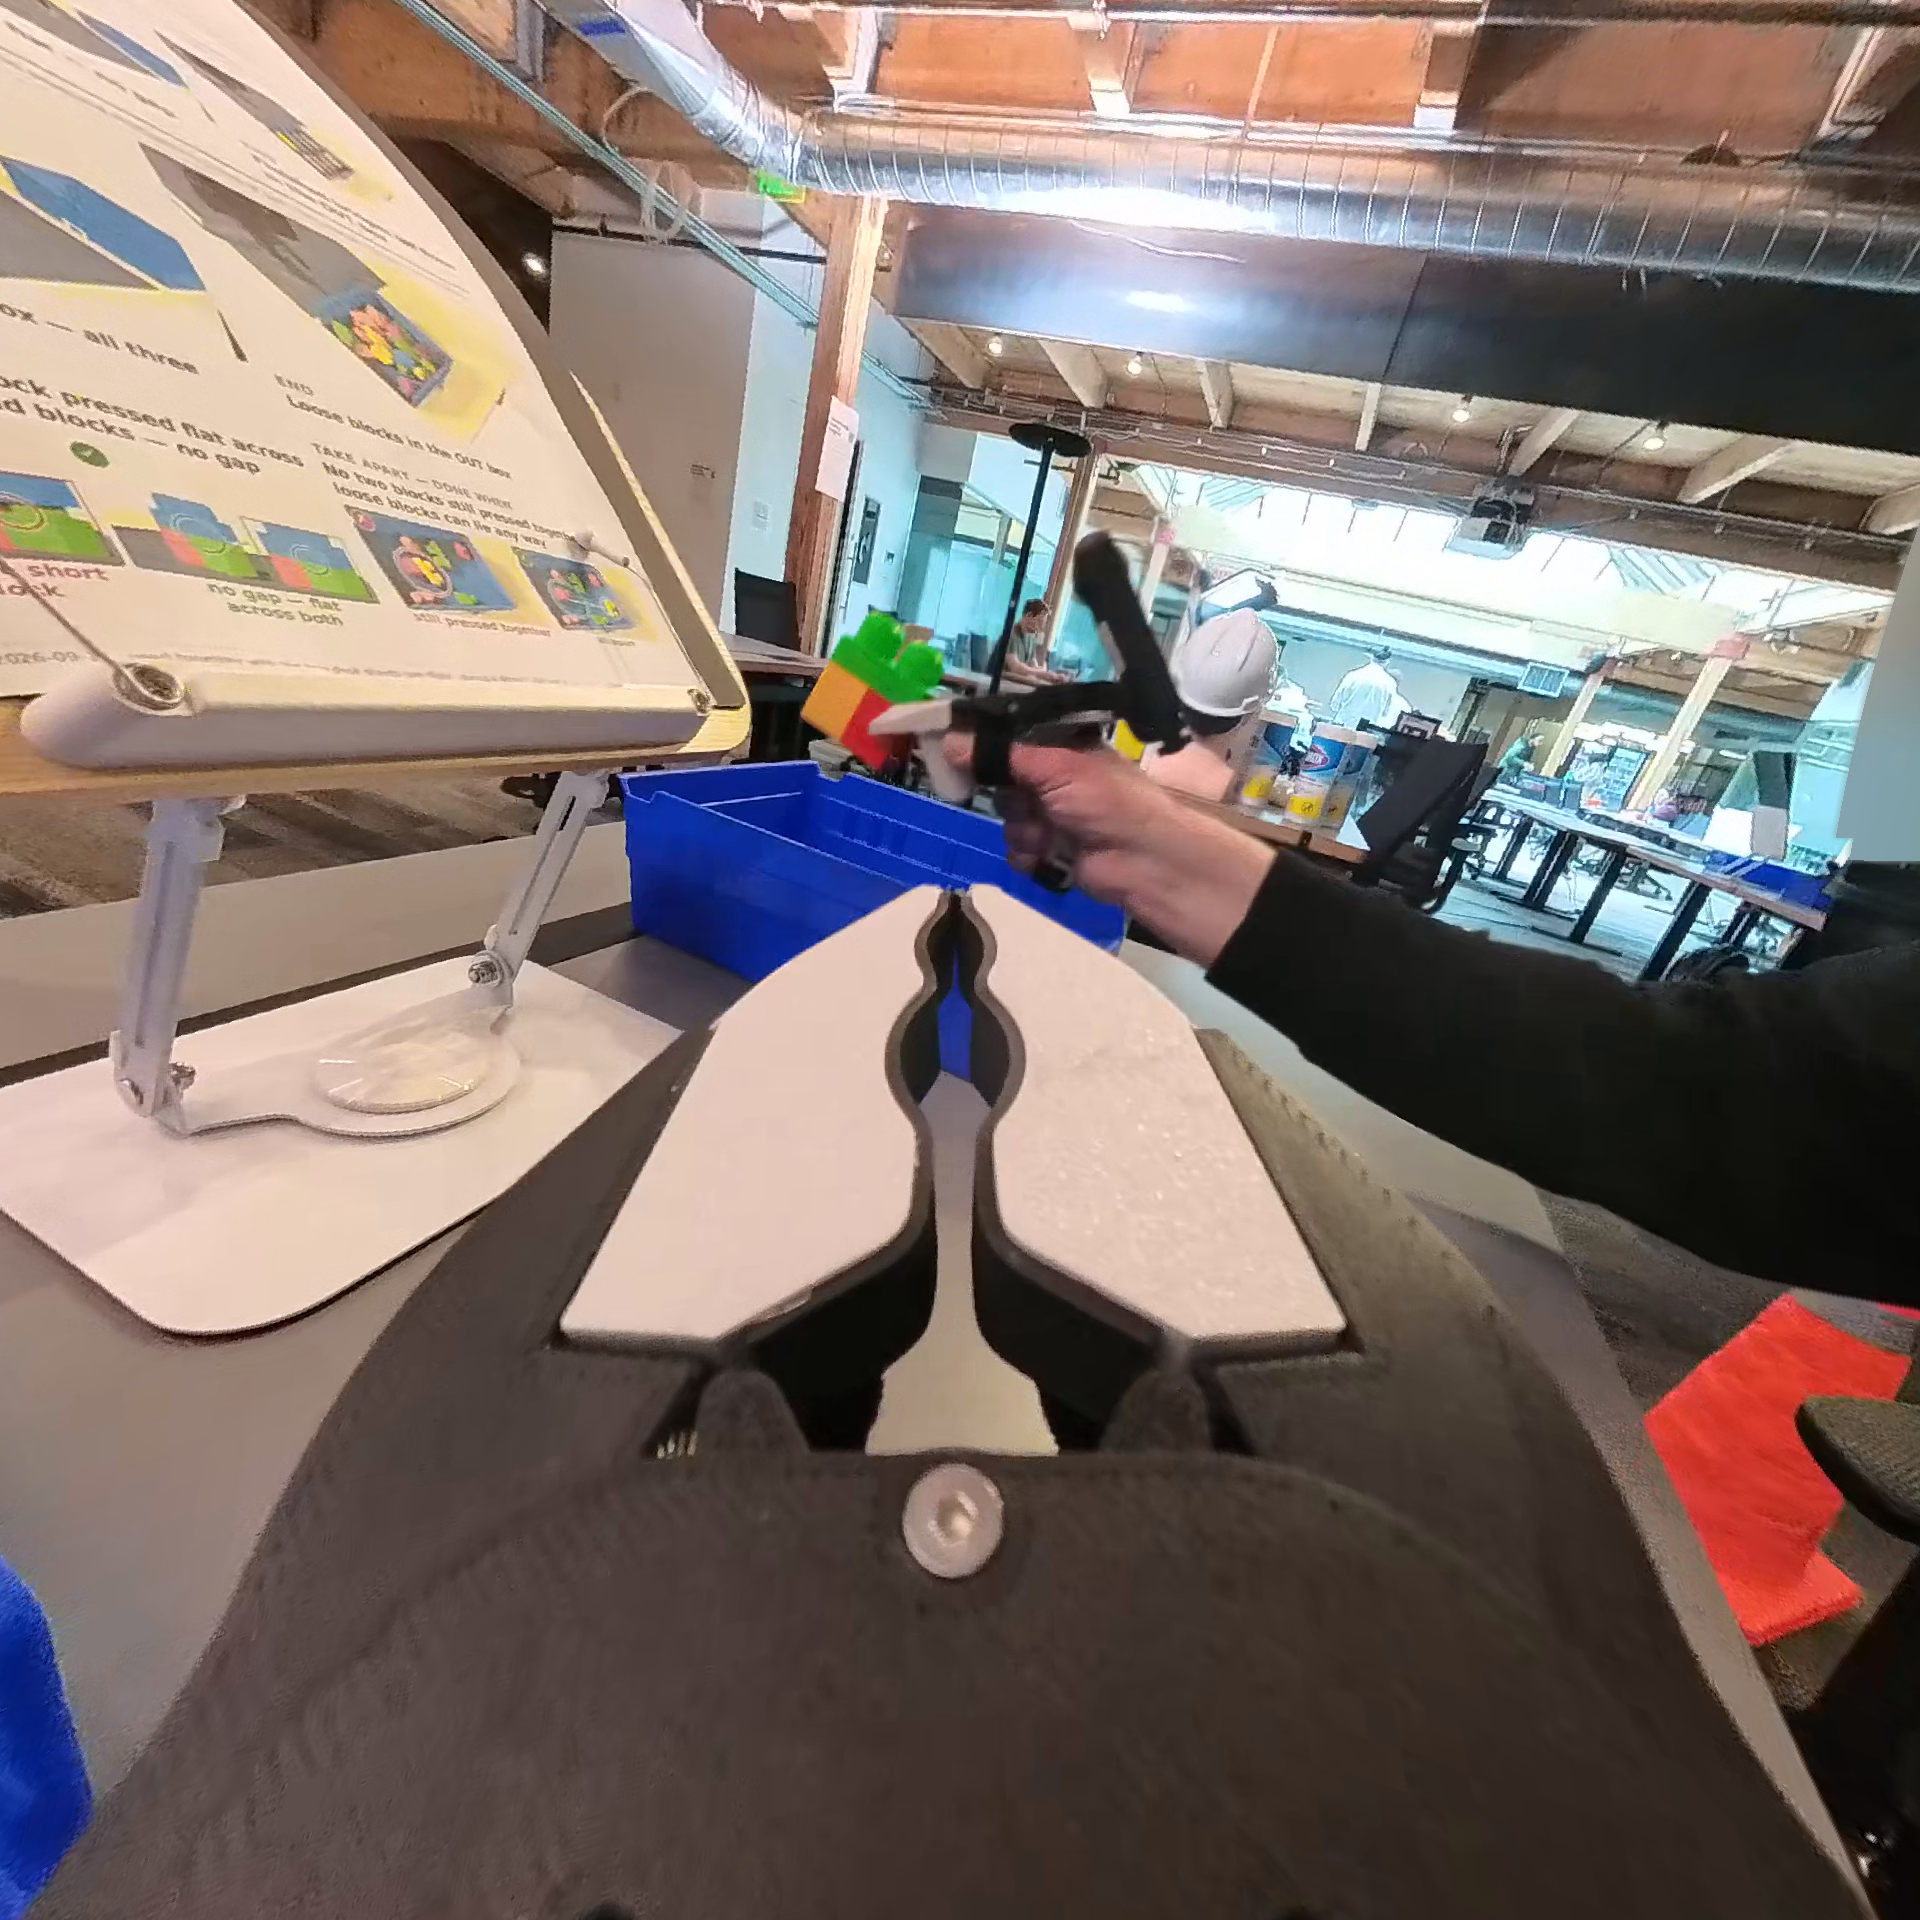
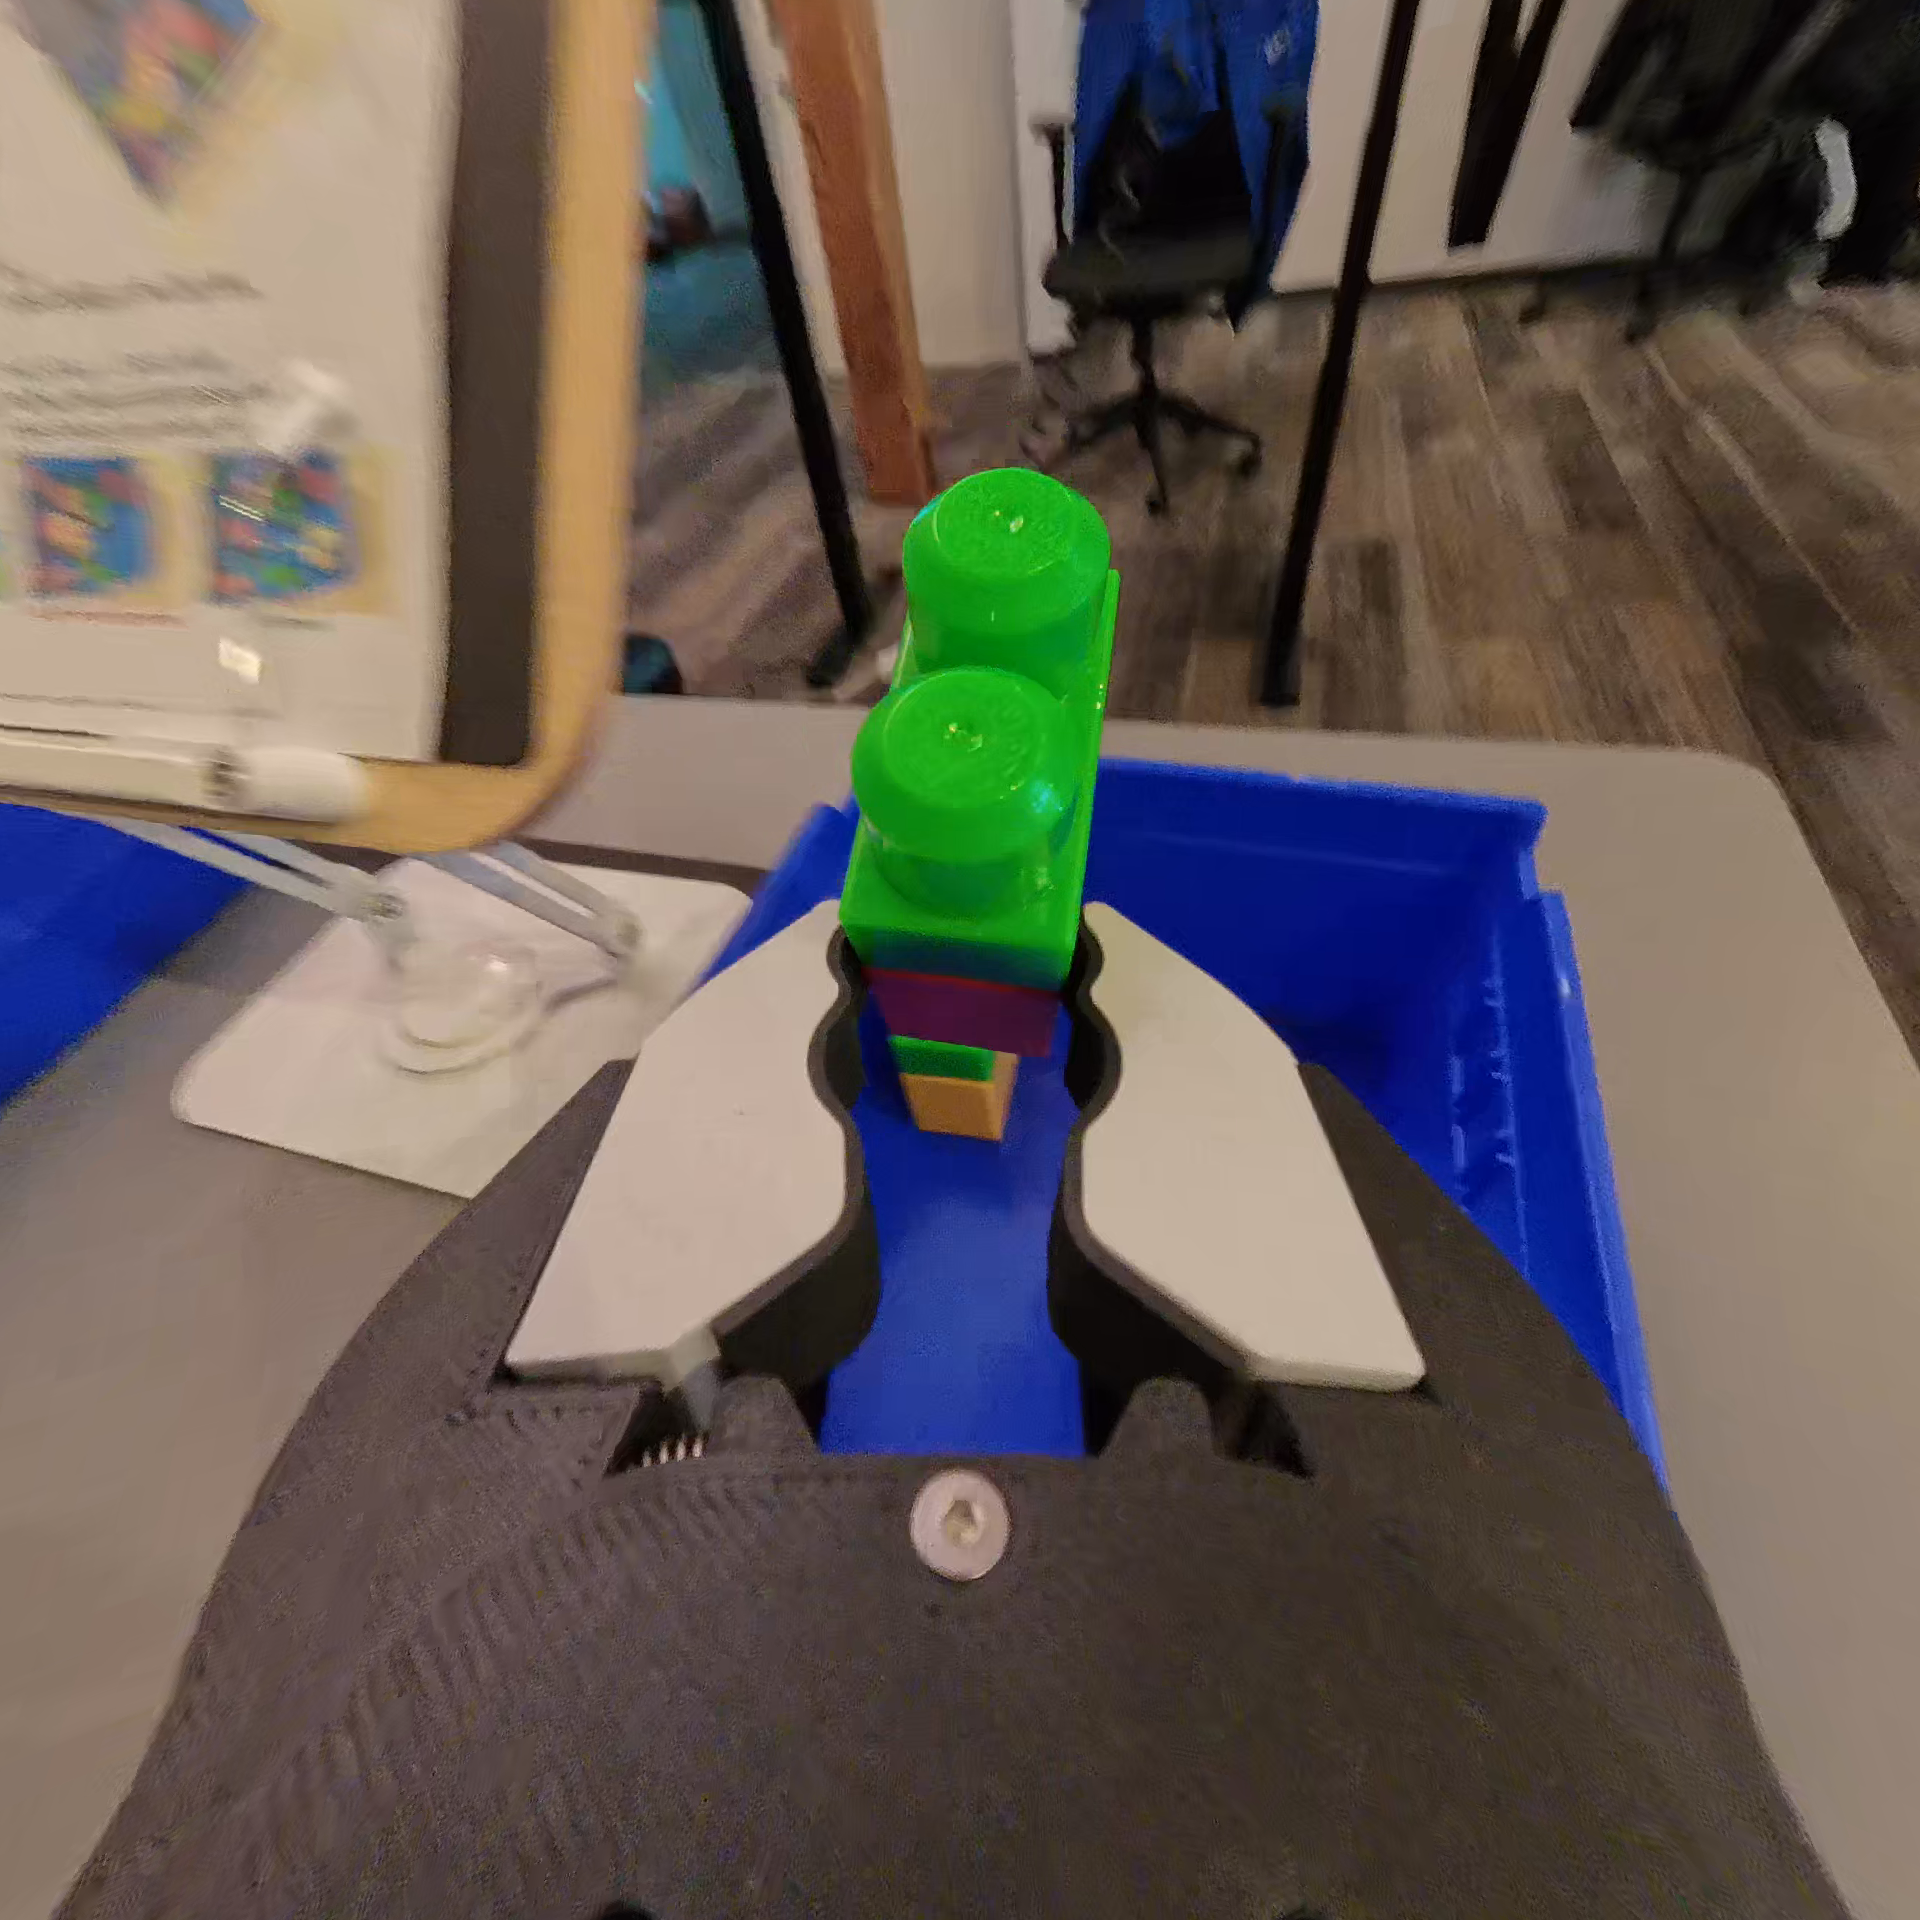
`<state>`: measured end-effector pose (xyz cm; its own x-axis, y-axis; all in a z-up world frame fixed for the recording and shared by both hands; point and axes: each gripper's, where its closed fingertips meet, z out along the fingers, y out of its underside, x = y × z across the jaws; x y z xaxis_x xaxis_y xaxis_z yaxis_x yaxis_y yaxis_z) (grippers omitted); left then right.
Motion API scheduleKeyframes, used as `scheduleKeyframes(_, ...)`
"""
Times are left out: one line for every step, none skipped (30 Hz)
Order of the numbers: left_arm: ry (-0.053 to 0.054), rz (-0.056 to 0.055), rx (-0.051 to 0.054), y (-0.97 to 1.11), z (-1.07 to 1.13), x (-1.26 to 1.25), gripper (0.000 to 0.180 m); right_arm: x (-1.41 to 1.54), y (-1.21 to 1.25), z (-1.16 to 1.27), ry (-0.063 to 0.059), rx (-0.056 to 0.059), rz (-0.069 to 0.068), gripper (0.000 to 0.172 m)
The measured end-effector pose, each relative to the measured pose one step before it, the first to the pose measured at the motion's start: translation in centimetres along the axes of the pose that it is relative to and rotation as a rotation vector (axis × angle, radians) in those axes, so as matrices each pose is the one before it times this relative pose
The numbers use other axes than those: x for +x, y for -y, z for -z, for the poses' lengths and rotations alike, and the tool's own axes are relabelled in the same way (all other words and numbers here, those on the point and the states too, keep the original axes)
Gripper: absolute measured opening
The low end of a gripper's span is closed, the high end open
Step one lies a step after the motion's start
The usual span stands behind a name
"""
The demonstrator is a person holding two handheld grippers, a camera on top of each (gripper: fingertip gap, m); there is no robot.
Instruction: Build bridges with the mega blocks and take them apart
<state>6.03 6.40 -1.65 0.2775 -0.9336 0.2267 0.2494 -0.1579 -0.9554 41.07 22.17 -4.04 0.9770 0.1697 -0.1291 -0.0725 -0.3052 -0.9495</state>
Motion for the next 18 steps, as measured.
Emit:
scheduleKeyframes(-0.0006,0.0023,0.0029,0.016,0.028,0.025,0.000,0.876,-0.934,-1.016,-0.0277,-0.0452,0.0015,0.037)
scheduleKeyframes(0.0015,0.0005,-0.0004,-0.010,0.000,0.005,0.000,0.796,-0.900,-0.980,-0.0238,-0.0459,-0.0002,0.038)
scheduleKeyframes(0.0014,-0.0001,0.0003,0.014,-0.002,0.026,0.000,0.653,-0.786,-0.894,-0.0151,-0.0396,-0.0079,0.037)
scheduleKeyframes(-0.0012,-0.0005,0.0019,0.037,0.011,0.069,0.000,0.534,-0.659,-0.807,-0.0082,-0.0295,-0.0192,0.037)
scheduleKeyframes(-0.0022,0.0005,-0.0005,0.005,-0.013,0.061,0.000,0.470,-0.799,-0.764,-0.0103,-0.0403,-0.0084,0.038)
scheduleKeyframes(-0.0006,0.0021,-0.0006,0.002,0.002,0.024,0.000,0.451,-0.809,-0.718,-0.0178,-0.0408,0.0076,0.037)
scheduleKeyframes(-0.0008,0.0040,0.0027,0.025,-0.003,0.010,0.000,0.306,-0.719,-0.674,-0.0148,-0.0307,0.0043,0.038)
scheduleKeyframes(-0.0016,0.0055,0.0033,0.041,0.005,0.007,0.000,0.158,-0.706,-0.674,-0.0058,-0.0304,-0.0035,0.038)
scheduleKeyframes(-0.0012,0.0050,0.0009,-0.003,0.002,-0.009,0.000,0.193,-0.682,-0.640,-0.0113,-0.0305,0.0036,0.038)
scheduleKeyframes(0.0005,0.0030,0.0002,-0.006,0.011,-0.023,0.000,0.309,-0.501,-0.531,-0.0250,-0.0215,0.0200,0.038)
scheduleKeyframes(0.0022,0.0024,0.0015,0.022,0.026,-0.034,0.000,0.219,-0.387,-0.466,-0.0198,-0.0150,0.0141,0.038)
scheduleKeyframes(0.0009,0.0022,0.0019,0.028,0.022,-0.019,0.000,0.006,-0.454,-0.492,-0.0034,-0.0184,-0.0025,0.038)
scheduleKeyframes(-0.0011,0.0021,0.0007,0.019,0.019,0.013,0.000,-0.036,-0.461,-0.503,0.0000,-0.0166,-0.0091,0.038)
scheduleKeyframes(-0.0005,0.0019,0.0012,0.028,0.025,0.000,0.000,-0.011,-0.435,-0.475,-0.0028,-0.0155,-0.0037,0.038)
scheduleKeyframes(0.0004,0.0021,0.0026,0.040,0.027,-0.016,0.000,-0.135,-0.451,-0.470,0.0021,-0.0194,0.0018,0.038)
scheduleKeyframes(-0.0004,0.0024,0.0017,0.031,0.015,0.015,0.000,-0.223,-0.415,-0.433,0.0034,-0.0219,0.0045,0.038)
scheduleKeyframes(-0.0022,0.0020,-0.0006,0.001,-0.010,0.039,0.000,-0.027,-0.057,-0.154,-0.0114,-0.0066,0.0107,0.038)
scheduleKeyframes(-0.0020,0.0007,-0.0016,-0.008,-0.011,0.042,0.000,0.005,-0.015,0.019,-0.0080,-0.0131,0.0013,0.038)
